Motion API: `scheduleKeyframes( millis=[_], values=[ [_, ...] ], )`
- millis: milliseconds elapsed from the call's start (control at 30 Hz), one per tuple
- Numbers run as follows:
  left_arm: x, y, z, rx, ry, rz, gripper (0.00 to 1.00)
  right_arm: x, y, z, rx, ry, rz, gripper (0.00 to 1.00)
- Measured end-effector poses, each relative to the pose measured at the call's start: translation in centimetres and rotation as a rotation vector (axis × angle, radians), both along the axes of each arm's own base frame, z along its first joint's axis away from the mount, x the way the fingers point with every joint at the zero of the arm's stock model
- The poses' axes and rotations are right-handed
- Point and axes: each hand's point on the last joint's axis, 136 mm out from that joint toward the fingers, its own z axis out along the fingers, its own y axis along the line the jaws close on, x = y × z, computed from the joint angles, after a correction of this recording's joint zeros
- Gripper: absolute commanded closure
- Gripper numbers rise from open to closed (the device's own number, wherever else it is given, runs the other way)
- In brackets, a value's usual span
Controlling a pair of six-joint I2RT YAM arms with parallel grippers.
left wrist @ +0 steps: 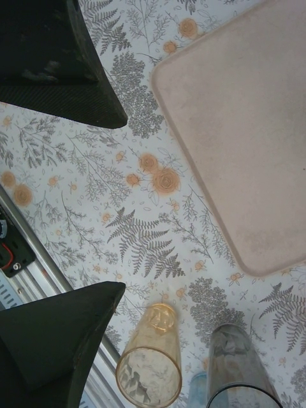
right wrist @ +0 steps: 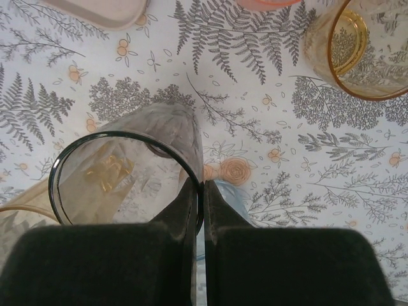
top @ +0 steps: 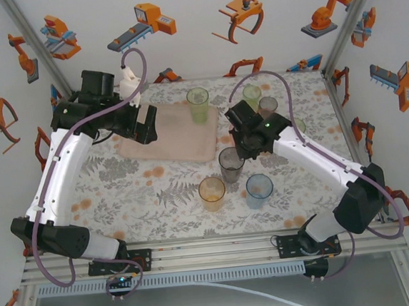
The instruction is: Place the glasses into the tray
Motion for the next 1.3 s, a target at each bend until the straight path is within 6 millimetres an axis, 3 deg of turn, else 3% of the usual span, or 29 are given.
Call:
scheduleKeyframes(
  millis=[467,700,900,1033,1300],
  values=[
    [0.1,0.1,0.3,-0.003,-0.007,0.004,0.03,1.8,1.3,6.1,0.032,-0.095,0.047,0.95],
    [0.2,0.3,0.3,-0.003,-0.006,0.010,0.03,3.8,2.9,6.9,-0.002,-0.106,0.089,0.95],
    [0.2,0.4,0.3,-0.004,-0.006,0.012,0.03,6.8,5.4,7.7,-0.005,-0.140,0.125,0.95],
    [0.3,0.4,0.3,-0.005,-0.006,0.016,0.03,9.1,7.3,7.5,-0.003,-0.157,0.148,0.95],
    [0.3,0.5,0.5,-0.010,-0.009,0.021,0.03,13.1,9.7,3.5,-0.009,-0.121,0.152,0.95]
  ],
)
